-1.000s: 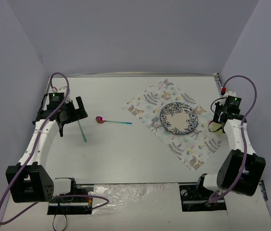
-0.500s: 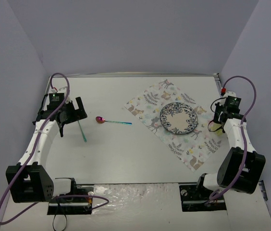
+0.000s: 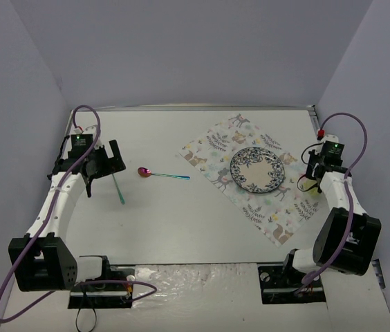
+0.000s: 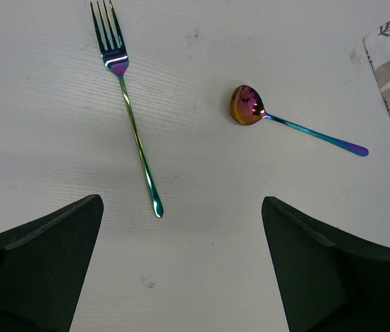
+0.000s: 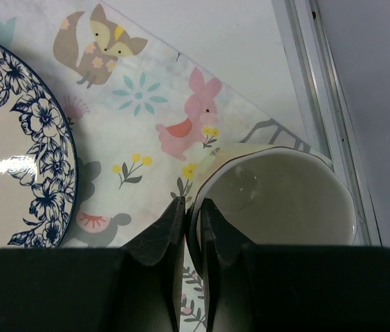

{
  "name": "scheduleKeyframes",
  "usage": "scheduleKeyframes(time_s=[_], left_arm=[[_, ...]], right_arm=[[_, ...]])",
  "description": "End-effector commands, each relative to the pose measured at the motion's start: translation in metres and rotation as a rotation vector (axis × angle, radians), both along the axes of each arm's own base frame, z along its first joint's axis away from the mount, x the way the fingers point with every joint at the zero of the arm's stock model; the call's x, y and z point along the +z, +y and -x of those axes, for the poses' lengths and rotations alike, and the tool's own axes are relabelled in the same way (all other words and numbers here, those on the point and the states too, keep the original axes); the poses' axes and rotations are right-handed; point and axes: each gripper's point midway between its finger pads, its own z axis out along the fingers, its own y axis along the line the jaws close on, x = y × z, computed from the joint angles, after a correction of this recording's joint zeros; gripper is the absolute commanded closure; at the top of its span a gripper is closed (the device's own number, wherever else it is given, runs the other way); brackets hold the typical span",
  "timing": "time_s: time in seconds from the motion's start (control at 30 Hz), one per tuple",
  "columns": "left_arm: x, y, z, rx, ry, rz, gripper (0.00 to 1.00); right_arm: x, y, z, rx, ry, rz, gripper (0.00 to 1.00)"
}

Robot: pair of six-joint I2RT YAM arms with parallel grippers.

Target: Set the dinner table for one person

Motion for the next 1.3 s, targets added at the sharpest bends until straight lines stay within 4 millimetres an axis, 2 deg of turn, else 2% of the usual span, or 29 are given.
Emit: scheduleKeyframes(time_s=[0.0, 0.13, 0.27, 0.37, 0.4, 0.53, 0.67, 0.83, 0.93, 1.03, 1.27], left_arm=[[0.021, 0.002, -0.010, -0.015, -0.091, -0.028, 0.03], [0.022, 0.002, -0.009, -0.012, -0.095, -0.030, 0.03], [0.023, 0.004, -0.008, -0.004, -0.098, -0.039, 0.03], [0.024, -0.006, -0.007, -0.034, -0.099, -0.039, 0.03], [0.023, -0.006, -0.007, -0.034, -0.099, -0.040, 0.03], [0.022, -0.005, -0.006, -0.015, -0.095, -0.040, 0.03], [0.016, 0.002, -0.004, 0.025, -0.072, -0.068, 0.03], [0.003, 0.012, -0.004, 0.080, -0.030, -0.097, 0.03], [-0.007, 0.024, -0.005, 0.157, -0.003, -0.132, 0.03], [-0.017, 0.033, -0.011, 0.212, 0.007, -0.144, 0.03], [-0.053, 0.033, -0.028, 0.282, 0.081, -0.095, 0.11]], right_arm=[[0.032, -0.018, -0.021, -0.045, -0.131, 0.068, 0.87], [0.032, -0.016, -0.019, -0.048, -0.131, 0.059, 0.69], [0.051, -0.015, -0.016, -0.053, -0.176, 0.069, 0.50], [0.078, -0.013, -0.014, -0.048, -0.223, 0.079, 0.39], [0.092, -0.011, -0.013, -0.044, -0.261, 0.084, 0.35], [0.130, 0.001, -0.005, -0.044, -0.356, 0.062, 0.26], [0.175, 0.035, -0.008, 0.050, -0.499, -0.021, 0.16], [0.204, 0.090, -0.017, 0.224, -0.587, -0.122, 0.04], [0.212, 0.129, -0.020, 0.324, -0.634, -0.203, 0.01], [0.206, 0.158, -0.017, 0.393, -0.647, -0.269, 0.00], [0.204, 0.193, -0.006, 0.486, -0.718, -0.405, 0.00]])
